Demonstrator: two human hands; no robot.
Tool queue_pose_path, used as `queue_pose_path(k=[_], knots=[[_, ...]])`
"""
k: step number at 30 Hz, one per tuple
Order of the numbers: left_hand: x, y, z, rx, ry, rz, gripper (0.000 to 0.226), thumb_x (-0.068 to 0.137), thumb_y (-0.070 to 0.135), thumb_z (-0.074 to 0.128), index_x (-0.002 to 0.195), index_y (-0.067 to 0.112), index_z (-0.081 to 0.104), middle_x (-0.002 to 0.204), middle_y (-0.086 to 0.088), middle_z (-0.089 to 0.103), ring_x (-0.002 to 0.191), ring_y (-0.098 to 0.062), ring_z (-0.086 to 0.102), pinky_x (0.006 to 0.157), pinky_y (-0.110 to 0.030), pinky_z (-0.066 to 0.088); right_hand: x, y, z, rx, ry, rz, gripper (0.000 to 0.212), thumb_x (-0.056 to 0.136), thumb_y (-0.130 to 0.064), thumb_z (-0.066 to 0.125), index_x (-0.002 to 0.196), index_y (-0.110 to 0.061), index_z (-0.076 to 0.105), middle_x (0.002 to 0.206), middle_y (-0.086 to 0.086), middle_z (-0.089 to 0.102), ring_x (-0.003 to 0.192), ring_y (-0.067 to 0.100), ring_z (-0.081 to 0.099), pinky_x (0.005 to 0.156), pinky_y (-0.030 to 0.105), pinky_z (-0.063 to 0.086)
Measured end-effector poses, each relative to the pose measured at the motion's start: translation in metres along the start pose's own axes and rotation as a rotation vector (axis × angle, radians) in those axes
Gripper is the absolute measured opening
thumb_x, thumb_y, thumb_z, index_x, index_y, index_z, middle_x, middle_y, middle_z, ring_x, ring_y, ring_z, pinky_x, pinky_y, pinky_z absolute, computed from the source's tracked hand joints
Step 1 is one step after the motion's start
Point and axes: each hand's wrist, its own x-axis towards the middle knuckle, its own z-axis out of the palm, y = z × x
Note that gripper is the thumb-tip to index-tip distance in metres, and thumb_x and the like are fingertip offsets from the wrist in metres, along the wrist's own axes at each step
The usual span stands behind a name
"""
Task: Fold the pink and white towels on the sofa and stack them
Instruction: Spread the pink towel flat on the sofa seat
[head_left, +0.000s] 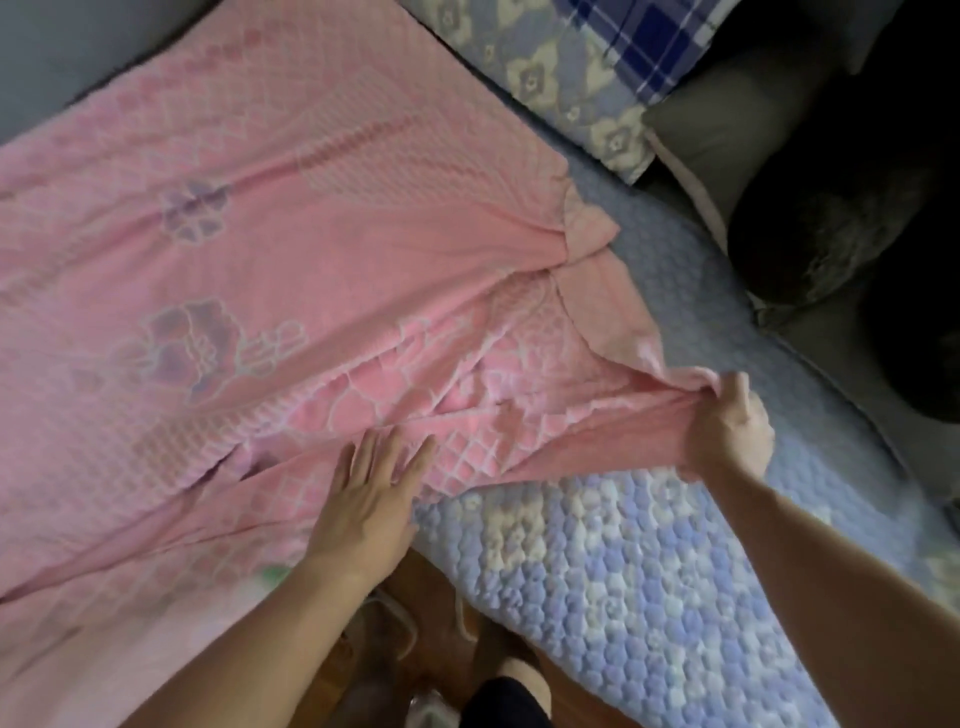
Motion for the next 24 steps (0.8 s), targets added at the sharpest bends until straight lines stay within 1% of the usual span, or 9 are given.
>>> queue_pose_path(k=[3, 5, 7, 9, 11, 13, 17, 21, 24], knots=[[0.006, 0.023, -0.002, 0.024, -0.061, -0.035, 0.087, 0.070, 0.034, 0.076, 0.150, 0.028, 0.041, 0.132, -0.004, 0.059, 0.120, -0.032, 0.056, 0.111, -0.048, 0.034, 0.030, 0.026, -0.039, -0.077, 0.137, 0.014, 0.025, 0.098, -0.031, 0.040, 0.104, -0.008, 0.047, 0.108, 0.031, 0.062, 0.100, 0.051, 0.060, 0.085, 0.051, 0.048], [0.001, 0.040, 0.000, -0.003, -0.133, -0.036, 0.055, 0.075, 0.030, 0.070, 0.129, 0.027, 0.062, 0.112, 0.000, 0.069, 0.101, -0.027, 0.067, 0.098, -0.042, 0.046, 0.067, 0.055, -0.054, -0.150, 0.026, 0.242, 0.037, 0.095, -0.032, 0.048, 0.113, -0.002, 0.059, 0.116, 0.032, 0.062, 0.109, 0.049, 0.061, 0.093, 0.049, 0.049], [-0.007, 0.058, 0.002, -0.145, -0.195, -0.092, 0.036, 0.089, 0.023, 0.058, 0.123, 0.028, 0.066, 0.119, 0.002, 0.069, 0.107, -0.024, 0.066, 0.095, -0.036, 0.049, 0.097, 0.080, -0.058, -0.142, -0.134, 0.427, 0.042, 0.081, -0.022, 0.067, 0.112, 0.005, 0.066, 0.114, 0.028, 0.065, 0.108, 0.042, 0.065, 0.095, 0.047, 0.052], [-0.016, 0.073, 0.002, -0.250, -0.272, -0.175, 0.031, 0.097, 0.023, 0.046, 0.121, 0.034, 0.063, 0.127, 0.008, 0.062, 0.116, -0.017, 0.060, 0.099, -0.030, 0.044, 0.113, 0.091, -0.047, -0.193, -0.252, 0.434, 0.046, 0.072, -0.016, 0.071, 0.113, 0.004, 0.068, 0.111, 0.024, 0.066, 0.107, 0.036, 0.066, 0.095, 0.048, 0.054], [-0.018, 0.081, 0.003, -0.285, -0.289, -0.238, 0.018, 0.096, 0.027, 0.045, 0.100, 0.040, 0.057, 0.122, 0.009, 0.060, 0.114, -0.015, 0.058, 0.098, -0.029, 0.043, 0.116, 0.084, -0.024, -0.298, -0.209, 0.273, 0.045, 0.087, -0.018, 0.057, 0.128, 0.001, 0.057, 0.129, 0.027, 0.054, 0.124, 0.041, 0.052, 0.103, 0.051, 0.044], [-0.014, 0.082, 0.004, -0.285, -0.314, -0.288, 0.012, 0.096, 0.029, 0.047, 0.090, 0.039, 0.049, 0.118, 0.010, 0.059, 0.114, -0.015, 0.058, 0.097, -0.030, 0.044, 0.109, 0.055, 0.000, -0.329, -0.149, -0.127, 0.039, 0.089, -0.010, 0.047, 0.126, -0.002, 0.052, 0.128, 0.028, 0.049, 0.120, 0.046, 0.046, 0.097, 0.052, 0.042], [0.014, 0.086, -0.003, -0.322, -0.138, -0.341, 0.034, 0.100, 0.026, 0.048, 0.131, 0.035, 0.055, 0.138, 0.014, 0.051, 0.129, -0.011, 0.050, 0.104, -0.028, 0.044, 0.086, -0.031, 0.040, -0.235, -0.241, -0.920, 0.050, 0.075, -0.013, 0.049, 0.123, -0.009, 0.061, 0.134, 0.023, 0.052, 0.117, 0.045, 0.049, 0.093, 0.052, 0.047], [0.060, 0.087, -0.028, -0.309, 0.167, -0.346, 0.051, 0.088, 0.012, 0.061, 0.137, 0.021, 0.055, 0.129, -0.003, 0.052, 0.119, -0.028, 0.054, 0.097, -0.041, 0.050, 0.091, -0.097, 0.072, -0.322, -0.372, -1.042, 0.054, 0.092, -0.016, 0.045, 0.146, -0.026, 0.044, 0.163, 0.015, 0.014, 0.148, 0.041, 0.015, 0.117, 0.054, 0.023], [0.090, 0.077, -0.046, -0.228, 0.131, -0.340, 0.064, 0.083, 0.015, 0.063, 0.143, 0.033, 0.047, 0.150, -0.009, 0.033, 0.137, -0.035, 0.034, 0.112, -0.044, 0.037, 0.121, -0.098, 0.095, -0.463, -0.367, -1.050, 0.050, 0.102, -0.026, 0.038, 0.152, -0.030, 0.033, 0.167, 0.008, 0.002, 0.152, 0.037, 0.005, 0.121, 0.055, 0.011]])
